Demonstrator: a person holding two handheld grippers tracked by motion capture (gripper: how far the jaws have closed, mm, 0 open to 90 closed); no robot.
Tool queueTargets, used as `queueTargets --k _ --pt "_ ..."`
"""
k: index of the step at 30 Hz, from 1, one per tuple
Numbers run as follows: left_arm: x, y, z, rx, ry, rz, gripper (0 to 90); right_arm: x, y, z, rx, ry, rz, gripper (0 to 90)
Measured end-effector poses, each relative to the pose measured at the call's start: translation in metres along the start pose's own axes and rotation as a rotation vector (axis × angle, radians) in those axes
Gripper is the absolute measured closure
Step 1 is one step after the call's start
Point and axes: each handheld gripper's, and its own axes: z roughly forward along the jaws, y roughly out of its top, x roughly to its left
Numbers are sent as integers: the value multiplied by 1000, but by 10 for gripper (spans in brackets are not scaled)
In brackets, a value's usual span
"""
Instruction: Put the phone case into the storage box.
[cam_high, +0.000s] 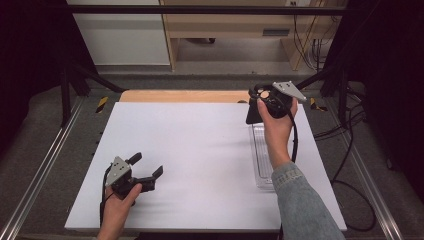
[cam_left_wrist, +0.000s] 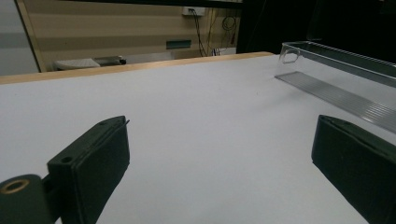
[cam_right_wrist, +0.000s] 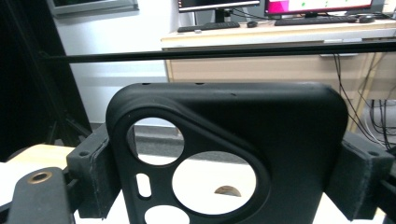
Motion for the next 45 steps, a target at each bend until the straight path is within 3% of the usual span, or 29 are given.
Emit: queueTargets --k 8,11,14,23,30,45 --pt "14 2 -6 -13 37 24 45 -13 -6 4 16 -31 9 137" --pt "19 3 -9 -17 55 41 44 -17 -7 5 24 -35 41 137" --pt "22 3 -10 -23 63 30 44 -18 -8 7 28 -45 32 137" --pt "20 3 -10 -24 59 44 44 -20 -14 16 46 -78 -2 136" --pt "19 3 -9 -22 57 44 44 -29 -20 21 57 -97 18 136" --pt "18 2 -8 -14 49 50 44 -35 -36 38 85 -120 14 134"
